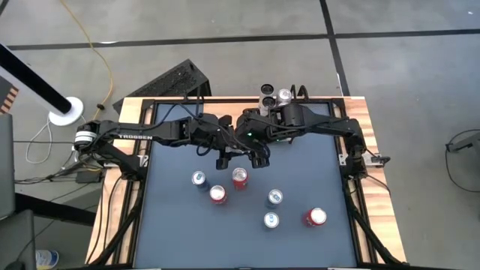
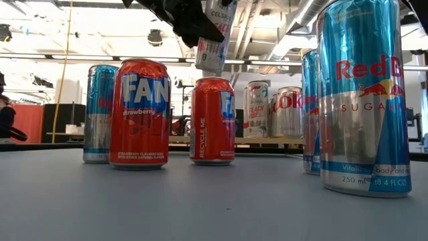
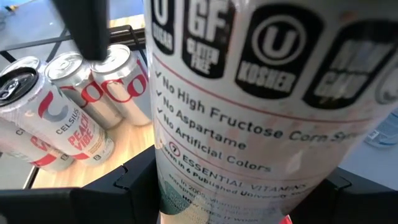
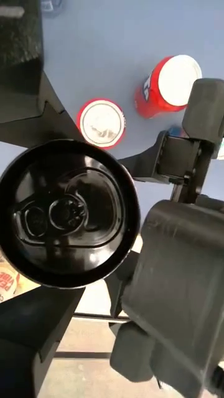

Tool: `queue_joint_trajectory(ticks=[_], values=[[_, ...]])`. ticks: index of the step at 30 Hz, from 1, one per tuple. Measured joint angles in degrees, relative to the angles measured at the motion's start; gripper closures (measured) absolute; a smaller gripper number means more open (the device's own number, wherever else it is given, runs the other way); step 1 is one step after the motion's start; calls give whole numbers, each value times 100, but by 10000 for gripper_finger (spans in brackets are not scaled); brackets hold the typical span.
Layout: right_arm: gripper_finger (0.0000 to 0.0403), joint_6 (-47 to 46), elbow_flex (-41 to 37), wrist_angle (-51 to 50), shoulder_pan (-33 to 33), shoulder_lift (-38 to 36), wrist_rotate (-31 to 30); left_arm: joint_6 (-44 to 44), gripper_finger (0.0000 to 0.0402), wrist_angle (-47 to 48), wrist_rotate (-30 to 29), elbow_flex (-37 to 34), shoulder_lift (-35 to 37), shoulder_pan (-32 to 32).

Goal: Place canned beverage on shelf
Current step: Put the white soda can on the shelf aligned with the other white soda cans

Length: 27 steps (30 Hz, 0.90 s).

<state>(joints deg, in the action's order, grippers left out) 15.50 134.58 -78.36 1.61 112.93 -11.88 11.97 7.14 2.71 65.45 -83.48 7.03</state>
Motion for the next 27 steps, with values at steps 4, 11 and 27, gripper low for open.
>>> queue_joint_trajectory(ticks=[4, 11, 27], values=[[85, 144, -1, 62, 7, -5, -3, -13, 159, -20, 10, 2, 0, 0], [85, 373, -1, 72, 17, -5, 2, 31, 159, 89, 111, 2, 0, 2], [101, 288, 1, 120, 1, -18, 210, -113, 159, -31, 126, 28, -156, 0]])
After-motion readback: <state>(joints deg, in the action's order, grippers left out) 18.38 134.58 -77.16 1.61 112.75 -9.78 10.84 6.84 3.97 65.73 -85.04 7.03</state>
